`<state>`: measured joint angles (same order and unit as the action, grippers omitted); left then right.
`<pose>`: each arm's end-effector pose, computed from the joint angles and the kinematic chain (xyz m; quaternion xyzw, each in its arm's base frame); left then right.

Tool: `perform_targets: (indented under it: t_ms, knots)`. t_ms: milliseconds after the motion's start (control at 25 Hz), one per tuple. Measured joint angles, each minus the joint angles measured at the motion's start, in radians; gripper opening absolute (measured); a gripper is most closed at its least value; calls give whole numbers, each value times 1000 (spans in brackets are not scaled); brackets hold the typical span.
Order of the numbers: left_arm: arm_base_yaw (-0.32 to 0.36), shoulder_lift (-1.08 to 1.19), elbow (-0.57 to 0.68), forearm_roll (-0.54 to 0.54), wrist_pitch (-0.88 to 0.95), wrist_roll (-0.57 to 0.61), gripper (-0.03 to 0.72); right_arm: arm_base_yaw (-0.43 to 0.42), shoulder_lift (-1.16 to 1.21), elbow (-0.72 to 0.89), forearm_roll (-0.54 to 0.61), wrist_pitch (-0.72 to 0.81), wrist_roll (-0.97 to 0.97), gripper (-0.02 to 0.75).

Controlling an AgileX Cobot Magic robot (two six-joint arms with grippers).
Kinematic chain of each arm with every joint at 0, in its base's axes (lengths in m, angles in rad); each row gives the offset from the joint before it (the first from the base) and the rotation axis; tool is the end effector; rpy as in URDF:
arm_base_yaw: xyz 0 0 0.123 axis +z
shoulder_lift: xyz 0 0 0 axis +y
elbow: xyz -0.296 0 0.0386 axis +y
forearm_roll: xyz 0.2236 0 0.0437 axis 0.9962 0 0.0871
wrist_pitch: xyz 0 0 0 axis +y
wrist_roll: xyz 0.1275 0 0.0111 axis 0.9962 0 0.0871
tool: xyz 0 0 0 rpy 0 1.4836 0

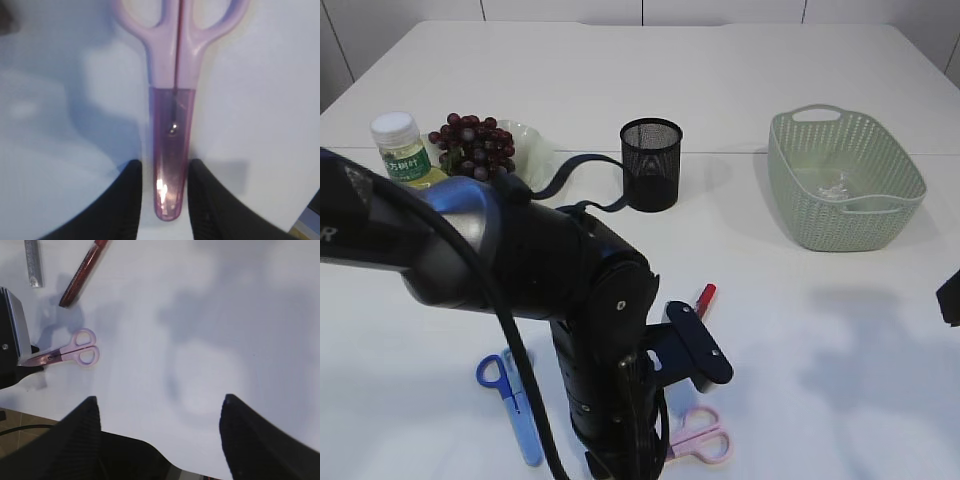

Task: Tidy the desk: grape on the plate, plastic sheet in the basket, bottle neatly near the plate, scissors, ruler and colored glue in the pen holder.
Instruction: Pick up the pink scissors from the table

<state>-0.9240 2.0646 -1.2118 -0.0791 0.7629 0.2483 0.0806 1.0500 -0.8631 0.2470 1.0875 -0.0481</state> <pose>0.2113 -0.2914 0.0980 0.5293 0.8477 -0.0333 0.0107 0.1595 0.0407 0.2851 -0.0273 0.9744 0.1210 0.1872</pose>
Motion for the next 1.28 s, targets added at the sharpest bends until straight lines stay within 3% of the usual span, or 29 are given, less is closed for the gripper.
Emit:
perform_targets:
  t_ms: [640, 1040, 1280]
  knots:
    - [-23, 12, -5, 79, -44, 0, 238, 0, 0, 0, 0, -1, 0, 575]
    - [-23, 16, -10, 79, -39, 2, 134, 0, 0, 0, 0, -1, -2, 575]
    - [-23, 16, -11, 68, -36, 6, 113, 0, 0, 0, 0, -1, -2, 575]
